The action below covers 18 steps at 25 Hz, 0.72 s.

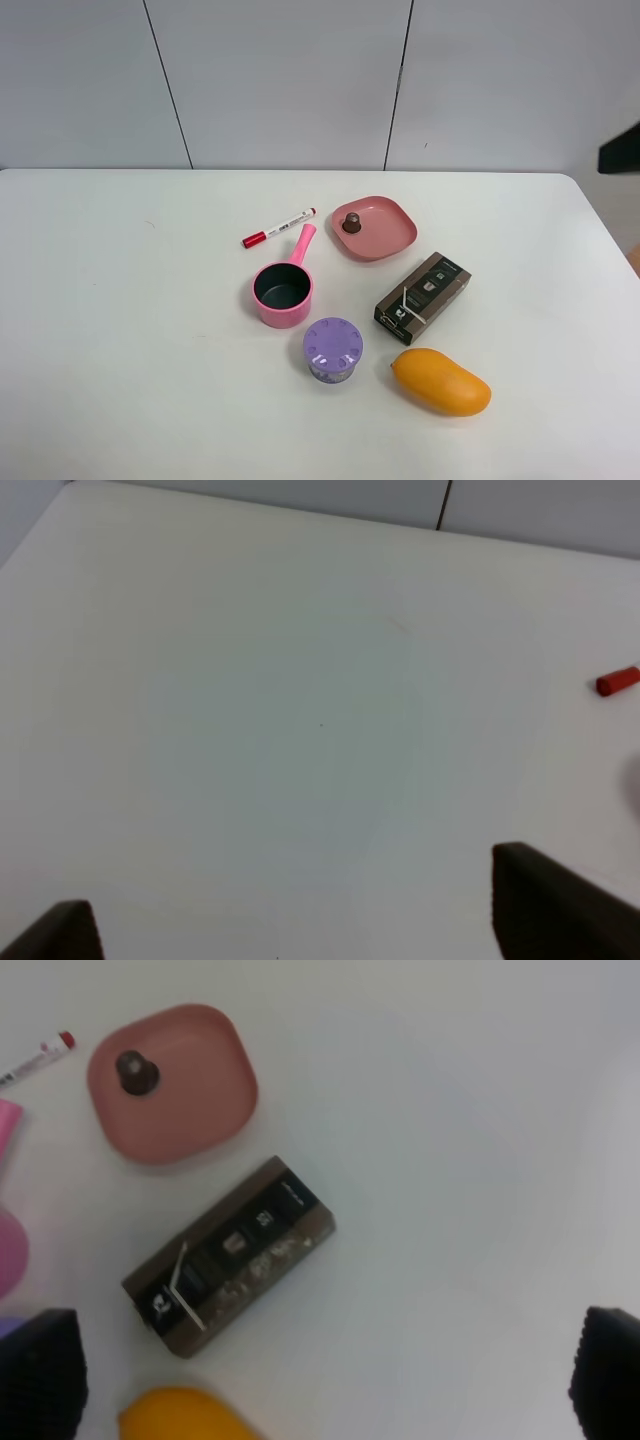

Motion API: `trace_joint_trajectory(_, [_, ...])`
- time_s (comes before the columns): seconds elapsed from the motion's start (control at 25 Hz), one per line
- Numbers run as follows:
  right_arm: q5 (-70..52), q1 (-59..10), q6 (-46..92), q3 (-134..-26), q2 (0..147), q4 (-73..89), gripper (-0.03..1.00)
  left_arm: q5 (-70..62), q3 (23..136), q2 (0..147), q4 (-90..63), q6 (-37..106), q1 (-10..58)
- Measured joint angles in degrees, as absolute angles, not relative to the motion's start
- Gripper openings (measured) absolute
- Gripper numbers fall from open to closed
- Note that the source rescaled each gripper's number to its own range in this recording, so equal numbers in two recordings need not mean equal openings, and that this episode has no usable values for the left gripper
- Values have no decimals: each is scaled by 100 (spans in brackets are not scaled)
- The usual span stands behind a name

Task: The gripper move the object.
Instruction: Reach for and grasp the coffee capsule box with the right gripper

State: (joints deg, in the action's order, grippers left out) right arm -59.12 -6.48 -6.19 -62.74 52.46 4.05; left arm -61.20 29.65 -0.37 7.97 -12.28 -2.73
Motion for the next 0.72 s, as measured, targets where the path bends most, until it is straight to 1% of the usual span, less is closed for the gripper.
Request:
trace_joint_trajectory(0.12, [-5720, -648, -77, -6622, 5926, 672, 96, -6120, 2965, -37, 797, -1228, -273])
trace_joint_trajectory(0.16, [-5720, -648, -77, -6622, 5926, 672, 96, -6120, 2965, -37, 797, -1228, -273])
trace_joint_trajectory(0.2, [-5698, -648, 273, -6746, 6159, 706, 96, -6120, 2965, -37, 797, -1228, -273])
trace_joint_trajectory(0.24, [-5716, -648, 988, -6986, 6597, 719, 96, -6120, 2965, -37, 797, -1228, -273])
trace_joint_trajectory(0.28, [-5763, -648, 1248, -7138, 6841, 719, 96, -6120, 2965, -37, 797, -1228, -273])
trace_joint_trajectory(0.36, [-5934, -648, 1672, -7440, 7298, 719, 96, -6120, 2965, -37, 797, -1228, -273])
trace_joint_trajectory(0.6, [-6778, -657, 2319, -8231, 8475, 711, 96, -6120, 2965, -37, 797, -1228, -273])
trace_joint_trajectory(0.72, [-6922, -824, 2906, -8534, 8968, 608, 96, -6120, 2965, -37, 797, -1228, -273])
